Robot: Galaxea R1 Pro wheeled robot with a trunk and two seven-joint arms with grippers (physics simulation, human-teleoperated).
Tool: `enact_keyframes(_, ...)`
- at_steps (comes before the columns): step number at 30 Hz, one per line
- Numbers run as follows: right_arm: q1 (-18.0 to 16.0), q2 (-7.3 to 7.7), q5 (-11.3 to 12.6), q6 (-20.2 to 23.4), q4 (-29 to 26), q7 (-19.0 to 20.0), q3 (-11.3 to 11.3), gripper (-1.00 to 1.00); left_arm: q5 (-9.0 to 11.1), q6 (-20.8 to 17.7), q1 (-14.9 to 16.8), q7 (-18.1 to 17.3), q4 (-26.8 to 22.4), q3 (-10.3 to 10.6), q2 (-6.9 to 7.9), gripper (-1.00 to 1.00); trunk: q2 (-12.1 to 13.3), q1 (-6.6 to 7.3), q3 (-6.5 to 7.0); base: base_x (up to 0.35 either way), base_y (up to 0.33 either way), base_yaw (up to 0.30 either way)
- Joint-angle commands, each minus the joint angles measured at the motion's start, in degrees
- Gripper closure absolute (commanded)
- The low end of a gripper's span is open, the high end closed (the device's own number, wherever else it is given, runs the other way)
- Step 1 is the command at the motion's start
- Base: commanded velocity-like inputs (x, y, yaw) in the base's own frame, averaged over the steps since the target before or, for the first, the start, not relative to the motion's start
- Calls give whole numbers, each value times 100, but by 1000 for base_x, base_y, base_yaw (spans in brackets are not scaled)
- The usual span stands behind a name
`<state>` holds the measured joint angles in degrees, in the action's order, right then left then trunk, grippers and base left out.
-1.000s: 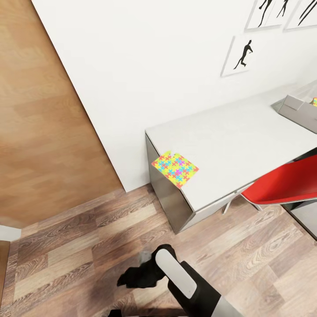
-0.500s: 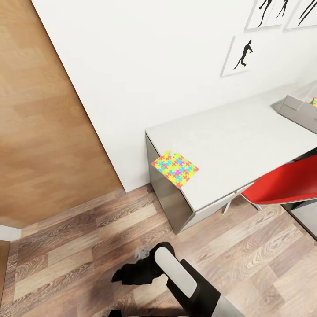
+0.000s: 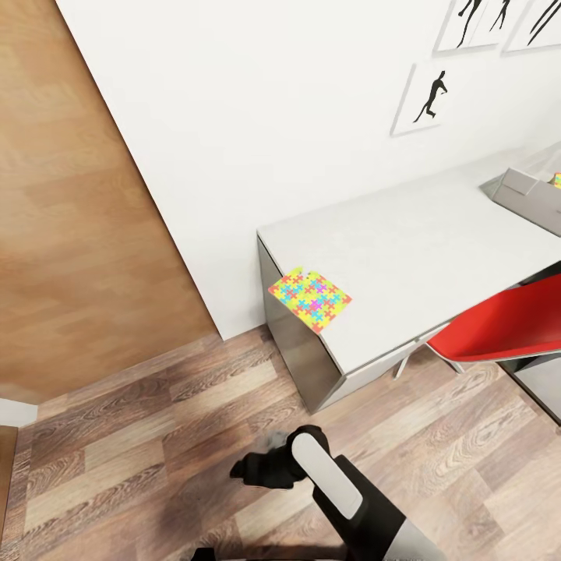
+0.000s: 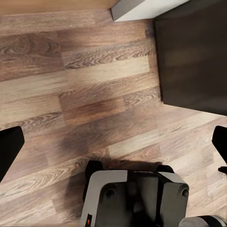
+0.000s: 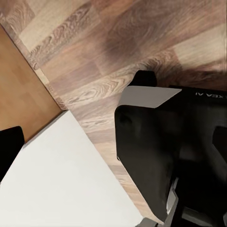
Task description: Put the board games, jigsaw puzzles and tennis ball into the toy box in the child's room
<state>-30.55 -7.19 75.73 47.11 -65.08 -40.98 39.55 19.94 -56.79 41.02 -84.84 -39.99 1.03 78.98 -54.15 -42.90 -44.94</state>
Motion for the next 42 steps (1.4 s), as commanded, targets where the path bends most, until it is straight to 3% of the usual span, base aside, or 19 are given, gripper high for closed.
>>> enact_keyframes(1, -4, 6, 20, -4, -4, -60, -28, -100, 9, -60, 3, -13, 0, 11, 2, -100, -4, -1, -4, 0, 0, 0)
enact_keyframes(9, -4, 34, -249, -16, 3, -66, -131, -100, -1, -60, 3, 3, 0, 11, -60, -100, -4, -1, -4, 0, 0, 0)
enact_keyframes(15, -4, 105, -312, -30, 9, -68, -139, -100, -24, -57, 3, 58, 0, 9, -245, -100, -4, -1, -4, 0, 0, 0)
enact_keyframes(23, -6, 128, -317, -14, 96, -72, -256, -100, -285, -60, 3, 287, 0, -3, -502, -100, -4, -1, -4, 0, 0, 0)
enact_keyframes(24, -5, 129, -318, -13, 100, -73, -304, -100, -426, -60, 3, 402, 0, -4, -697, -100, -4, -1, -4, 0, 0, 0)
enact_keyframes(25, -2, 129, -321, -10, 110, -76, -354, -100, -453, -60, 3, 471, 0, -5, -770, -100, -4, -1, -4, 0, 0, 0)
enact_keyframes(30, -1, 137, -327, -2, 245, -83, -454, -100, -491, -60, 3, 741, 0, -6, -951, -100, -4, -1, -4, 0, 0, 0)
enact_keyframes(42, -3, 363, -330, -39, 352, -103, -482, -100, -507, -69, 3, 1309, 0, -25, -1436, -100, -4, -1, 19, 0, 0, 0)
